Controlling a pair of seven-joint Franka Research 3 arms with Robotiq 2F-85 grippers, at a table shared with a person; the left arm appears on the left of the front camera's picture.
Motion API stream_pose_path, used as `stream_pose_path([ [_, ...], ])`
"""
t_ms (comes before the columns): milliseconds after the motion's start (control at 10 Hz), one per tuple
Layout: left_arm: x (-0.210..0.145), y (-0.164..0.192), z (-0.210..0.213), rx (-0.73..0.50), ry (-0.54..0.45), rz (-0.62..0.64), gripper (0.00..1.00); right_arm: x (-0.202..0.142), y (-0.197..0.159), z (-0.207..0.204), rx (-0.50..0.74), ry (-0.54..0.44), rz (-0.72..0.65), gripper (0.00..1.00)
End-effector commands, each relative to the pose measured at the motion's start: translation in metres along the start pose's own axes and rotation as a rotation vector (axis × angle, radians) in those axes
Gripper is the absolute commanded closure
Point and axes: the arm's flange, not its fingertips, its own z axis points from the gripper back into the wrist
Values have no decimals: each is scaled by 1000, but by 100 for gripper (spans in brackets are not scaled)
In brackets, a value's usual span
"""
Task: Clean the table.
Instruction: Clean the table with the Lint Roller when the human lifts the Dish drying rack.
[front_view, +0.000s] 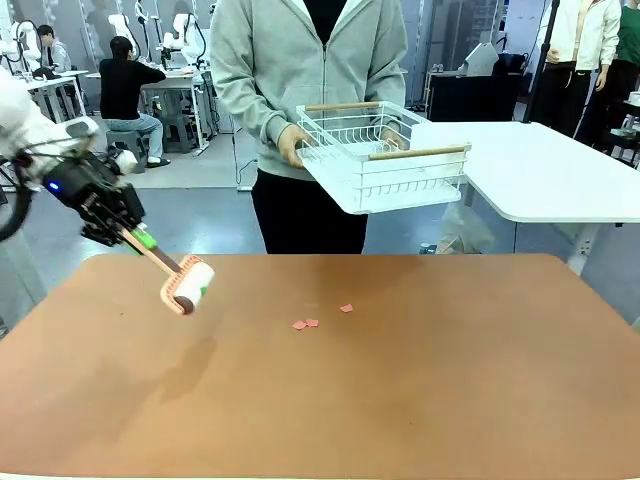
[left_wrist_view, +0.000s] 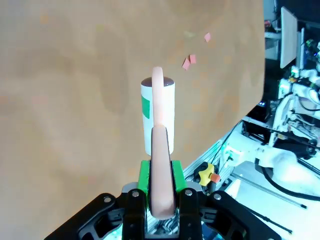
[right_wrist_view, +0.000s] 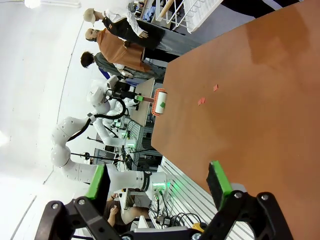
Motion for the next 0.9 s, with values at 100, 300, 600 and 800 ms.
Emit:
stream_pose_path([
  [100, 12, -28, -59, 6, -22, 41, 78, -1, 2, -1, 19, -10, 19, 0],
  [300, 10, -34, -87, 18, -29, 44, 78, -1, 2, -1, 19, -10, 19, 0],
  [600, 10, -35, -98, 16, -81, 30, 78, -1, 2, -1, 19, -10, 19, 0],
  [800, 11, -34, -104, 11, -84, 29, 78, -1, 2, -1, 19, -10, 19, 0],
])
